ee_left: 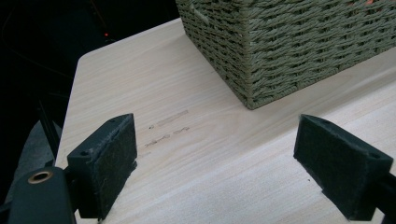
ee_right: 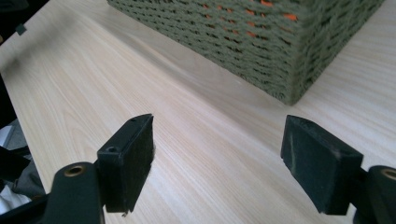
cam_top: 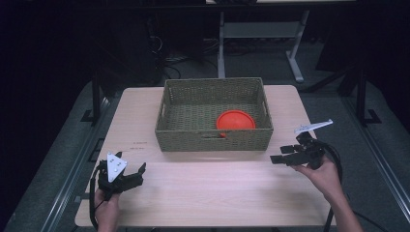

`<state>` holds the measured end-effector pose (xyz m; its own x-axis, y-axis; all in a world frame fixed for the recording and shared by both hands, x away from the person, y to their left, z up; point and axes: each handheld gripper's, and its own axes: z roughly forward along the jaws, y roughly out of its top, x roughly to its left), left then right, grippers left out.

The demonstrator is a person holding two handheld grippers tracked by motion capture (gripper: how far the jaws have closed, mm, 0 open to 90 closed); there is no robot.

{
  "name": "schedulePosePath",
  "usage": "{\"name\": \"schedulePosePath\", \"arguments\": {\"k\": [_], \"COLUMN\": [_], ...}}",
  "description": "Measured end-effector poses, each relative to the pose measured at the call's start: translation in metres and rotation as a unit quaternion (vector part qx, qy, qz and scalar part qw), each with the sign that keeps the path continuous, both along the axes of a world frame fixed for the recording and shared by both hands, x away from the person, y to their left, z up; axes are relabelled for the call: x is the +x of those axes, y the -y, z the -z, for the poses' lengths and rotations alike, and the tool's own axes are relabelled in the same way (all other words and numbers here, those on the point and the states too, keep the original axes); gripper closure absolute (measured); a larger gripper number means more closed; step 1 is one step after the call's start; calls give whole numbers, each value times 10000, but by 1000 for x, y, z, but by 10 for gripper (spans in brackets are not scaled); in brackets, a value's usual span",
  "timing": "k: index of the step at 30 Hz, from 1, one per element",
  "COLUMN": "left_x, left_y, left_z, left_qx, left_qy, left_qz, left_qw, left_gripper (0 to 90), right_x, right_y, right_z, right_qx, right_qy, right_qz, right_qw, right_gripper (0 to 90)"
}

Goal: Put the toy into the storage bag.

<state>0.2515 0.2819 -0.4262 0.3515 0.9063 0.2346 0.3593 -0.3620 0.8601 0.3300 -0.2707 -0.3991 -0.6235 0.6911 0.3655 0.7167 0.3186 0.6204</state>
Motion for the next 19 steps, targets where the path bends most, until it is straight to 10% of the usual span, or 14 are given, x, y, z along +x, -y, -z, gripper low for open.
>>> {"name": "schedulePosePath", "arguments": {"k": [14, 19], "left_x": [0, 1], "left_y": [0, -3], "left_z": [0, 0], "left_qx": [-26, -74], "left_qy": [11, 8], "left_qz": [29, -44], "left_qw": [10000, 10000], "left_gripper": [128, 128], "right_x": [-21, -44], "right_y": [11, 5], "right_z": [17, 13], "right_qx": [79, 8], "right_qy": [18, 523], "right_qz": [161, 182], "right_qw": [9998, 9985], "right_gripper": [243, 235]}}
